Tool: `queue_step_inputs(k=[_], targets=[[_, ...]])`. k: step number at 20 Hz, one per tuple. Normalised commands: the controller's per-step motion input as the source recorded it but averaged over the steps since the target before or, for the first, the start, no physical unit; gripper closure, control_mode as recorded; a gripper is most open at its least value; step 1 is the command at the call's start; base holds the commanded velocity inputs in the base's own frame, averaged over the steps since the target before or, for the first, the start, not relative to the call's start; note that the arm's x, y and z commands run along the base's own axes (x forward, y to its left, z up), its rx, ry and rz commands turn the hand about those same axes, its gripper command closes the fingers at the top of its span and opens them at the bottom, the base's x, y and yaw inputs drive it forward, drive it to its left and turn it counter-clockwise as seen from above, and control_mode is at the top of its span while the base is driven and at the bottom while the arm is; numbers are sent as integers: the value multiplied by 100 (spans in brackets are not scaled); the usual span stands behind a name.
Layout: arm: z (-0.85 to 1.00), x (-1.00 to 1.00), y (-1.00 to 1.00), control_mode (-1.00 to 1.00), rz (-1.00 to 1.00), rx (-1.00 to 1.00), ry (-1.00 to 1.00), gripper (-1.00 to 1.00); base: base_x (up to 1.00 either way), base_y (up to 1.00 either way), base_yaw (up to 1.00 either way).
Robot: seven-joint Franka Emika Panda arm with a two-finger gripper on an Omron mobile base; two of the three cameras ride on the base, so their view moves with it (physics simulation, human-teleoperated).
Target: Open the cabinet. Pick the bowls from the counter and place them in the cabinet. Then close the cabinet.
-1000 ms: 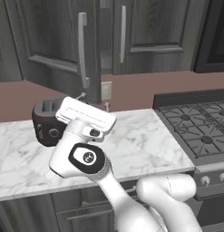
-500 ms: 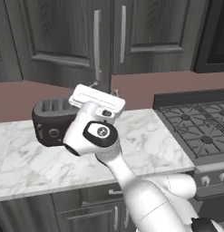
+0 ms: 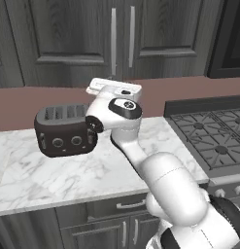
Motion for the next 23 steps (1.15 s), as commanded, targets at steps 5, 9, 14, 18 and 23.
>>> queue_step_inputs(k=[5, 9, 14, 18, 23], targets=[[0, 97, -80, -100, 17, 3, 18, -100, 0, 0, 0], [-9, 95, -47, -100, 17, 0, 17, -100, 0, 0, 0], [-64, 70, 57, -100, 3, -19, 4, -100, 0, 0, 0], [-84, 62, 100, -100, -1, -39, 0, -100, 0, 0, 0], [-67, 94, 100, -100, -12, -29, 2, -100, 0, 0, 0]])
